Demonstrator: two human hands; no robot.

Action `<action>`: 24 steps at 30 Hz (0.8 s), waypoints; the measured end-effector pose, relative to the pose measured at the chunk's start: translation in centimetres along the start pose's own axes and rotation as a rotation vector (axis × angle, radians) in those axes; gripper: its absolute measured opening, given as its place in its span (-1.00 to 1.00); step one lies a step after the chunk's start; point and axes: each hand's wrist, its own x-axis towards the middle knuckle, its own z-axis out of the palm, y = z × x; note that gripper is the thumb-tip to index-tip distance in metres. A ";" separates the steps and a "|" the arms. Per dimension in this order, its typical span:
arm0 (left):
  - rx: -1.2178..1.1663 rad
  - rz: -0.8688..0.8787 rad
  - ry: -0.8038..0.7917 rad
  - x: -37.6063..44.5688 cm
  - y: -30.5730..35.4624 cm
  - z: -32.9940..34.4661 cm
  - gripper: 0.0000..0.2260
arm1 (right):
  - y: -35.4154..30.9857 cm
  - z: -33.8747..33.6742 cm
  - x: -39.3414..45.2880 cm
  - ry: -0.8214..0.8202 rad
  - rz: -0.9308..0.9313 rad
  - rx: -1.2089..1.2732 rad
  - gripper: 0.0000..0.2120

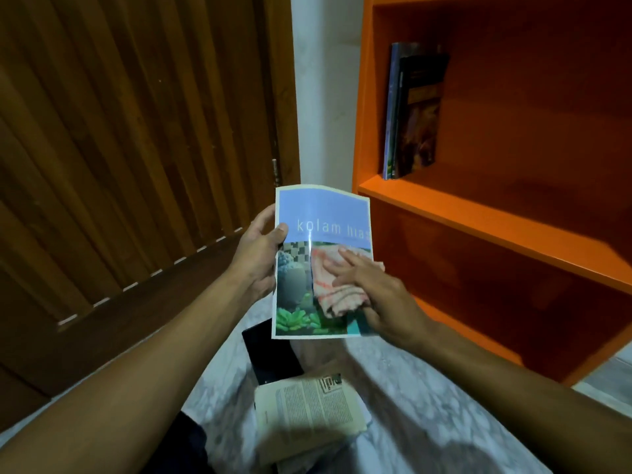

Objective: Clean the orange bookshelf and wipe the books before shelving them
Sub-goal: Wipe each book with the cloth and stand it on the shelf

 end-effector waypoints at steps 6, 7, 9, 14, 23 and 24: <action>0.002 0.003 0.105 0.5 0.7 -0.8 -0.66 | -0.3 2.4 -4.8 -0.185 -0.114 -0.003 -0.66; 0.026 0.015 0.115 0.6 0.8 -0.8 -0.66 | -0.2 2.5 -5.2 -0.200 -0.108 -0.005 -0.65; 0.104 0.052 0.134 0.5 0.7 -0.9 -0.67 | -0.2 2.5 -5.3 -0.204 -0.075 0.009 -0.63; 0.279 0.143 0.111 -0.1 0.1 -0.9 -0.70 | -1.3 -0.1 -3.0 -0.045 0.088 0.146 -0.60; 0.246 0.105 -0.056 -1.5 -1.0 1.0 -0.69 | 0.2 -3.8 7.2 0.369 0.316 -0.064 -0.34; 0.208 0.089 -0.070 -1.6 -1.0 1.3 -0.69 | 0.0 -3.3 7.8 0.314 0.300 -0.071 -0.33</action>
